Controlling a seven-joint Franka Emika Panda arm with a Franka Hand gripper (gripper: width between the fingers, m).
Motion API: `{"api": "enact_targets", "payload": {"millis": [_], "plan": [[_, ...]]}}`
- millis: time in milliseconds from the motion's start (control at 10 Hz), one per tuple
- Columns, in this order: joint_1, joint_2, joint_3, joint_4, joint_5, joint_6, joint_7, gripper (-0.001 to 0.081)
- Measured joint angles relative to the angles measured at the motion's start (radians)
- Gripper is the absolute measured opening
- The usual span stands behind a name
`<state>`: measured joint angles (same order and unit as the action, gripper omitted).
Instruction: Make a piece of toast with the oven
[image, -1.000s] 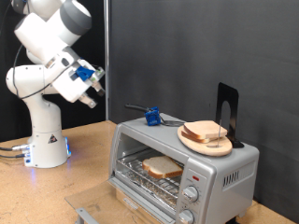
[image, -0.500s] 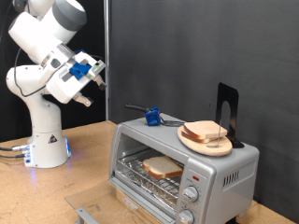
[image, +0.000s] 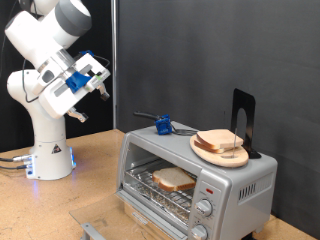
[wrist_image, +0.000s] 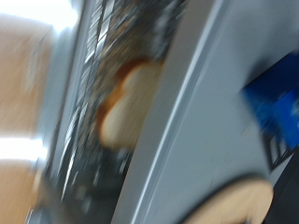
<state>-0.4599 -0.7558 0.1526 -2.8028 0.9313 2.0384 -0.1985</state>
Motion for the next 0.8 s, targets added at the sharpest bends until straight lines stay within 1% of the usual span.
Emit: {"api": "enact_targets", "payload": {"millis": [100,200,300,400,600,800], "plan": [[-0.017,0.030,-0.011,0.017,-0.034,-0.082,0.072,0.0809],[-0.037,0.075,-0.030,0.037,-0.067,-0.143,0.114,0.0809],[-0.057,0.128,-0.049,0.057,-0.091,-0.165,0.121,0.0809],[-0.073,0.180,-0.073,0.079,-0.103,-0.179,0.111,0.0809],[-0.098,0.269,-0.137,0.139,-0.120,-0.228,0.054,0.0809],[-0.114,0.346,-0.185,0.203,-0.134,-0.255,0.022,0.0809]]}}
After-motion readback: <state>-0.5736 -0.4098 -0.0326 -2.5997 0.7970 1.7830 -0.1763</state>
